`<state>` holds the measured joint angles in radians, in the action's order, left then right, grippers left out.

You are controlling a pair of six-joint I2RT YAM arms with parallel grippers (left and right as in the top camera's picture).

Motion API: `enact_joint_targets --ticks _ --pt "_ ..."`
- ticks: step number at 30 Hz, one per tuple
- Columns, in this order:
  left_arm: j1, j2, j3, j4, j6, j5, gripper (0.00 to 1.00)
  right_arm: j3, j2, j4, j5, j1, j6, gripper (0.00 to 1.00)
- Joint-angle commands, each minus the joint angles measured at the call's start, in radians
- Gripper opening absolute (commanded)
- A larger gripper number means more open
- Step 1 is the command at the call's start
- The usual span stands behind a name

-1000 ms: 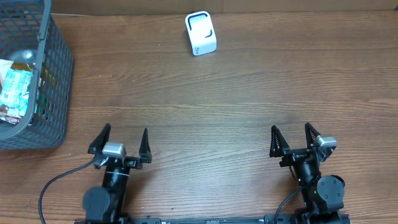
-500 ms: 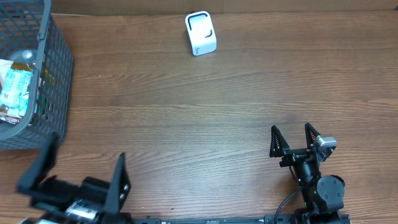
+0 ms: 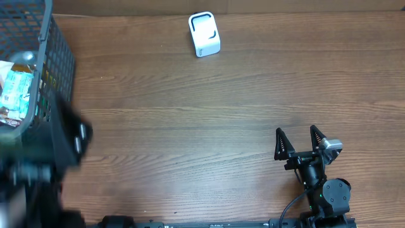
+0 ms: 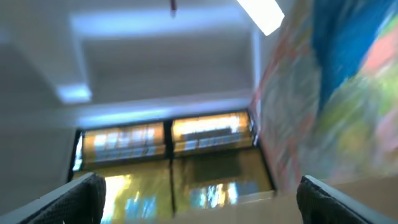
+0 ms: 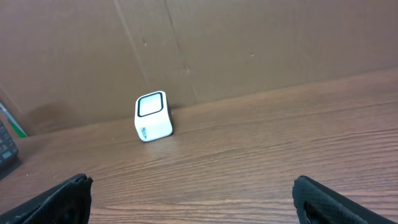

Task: Scan the item barcode
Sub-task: 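Reach the left gripper into the grey basket toward the green-capped jar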

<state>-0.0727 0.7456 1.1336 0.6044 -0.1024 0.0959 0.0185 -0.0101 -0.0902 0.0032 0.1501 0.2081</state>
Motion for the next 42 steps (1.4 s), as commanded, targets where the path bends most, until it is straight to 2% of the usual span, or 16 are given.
enact_joint_targets --ticks 1,4,9,14,21,25,30,34,38,42 --pt "-0.005 0.163 0.133 -0.086 -0.043 -0.101 1.0 -0.011 0.007 0.006 -0.005 -0.006 -0.007 1.0" --pt "-0.005 0.266 0.271 -0.23 -0.04 -0.088 1.0 -0.011 0.007 0.006 -0.005 -0.006 -0.007 1.0" --pt "-0.005 0.499 0.69 -0.693 -0.058 -0.08 1.0 -0.011 0.007 0.006 -0.005 -0.006 -0.007 1.0" --pt "0.0 0.674 0.983 -1.07 -0.058 -0.094 1.0 -0.011 0.007 0.006 -0.005 -0.006 -0.007 1.0" --pt "0.129 0.772 1.02 -1.274 -0.046 -0.103 1.0 -0.011 0.007 0.006 -0.005 -0.006 -0.007 1.0" --pt "0.271 0.829 1.02 -1.382 -0.008 -0.092 1.0 -0.011 0.007 0.006 -0.005 -0.006 -0.007 1.0" --pt "0.486 0.9 1.02 -1.538 0.048 0.055 1.0 -0.011 0.007 0.006 -0.005 -0.006 -0.007 1.0" --pt "0.612 0.958 1.02 -1.627 0.054 0.058 1.0 -0.011 0.007 0.006 -0.005 -0.006 -0.007 1.0" --pt "0.682 1.022 1.02 -1.645 0.059 0.069 0.99 -0.011 0.007 0.006 -0.005 -0.006 -0.007 1.0" --pt "0.681 1.038 1.02 -1.773 0.056 0.01 0.99 -0.011 0.007 0.006 -0.005 -0.006 -0.007 1.0"
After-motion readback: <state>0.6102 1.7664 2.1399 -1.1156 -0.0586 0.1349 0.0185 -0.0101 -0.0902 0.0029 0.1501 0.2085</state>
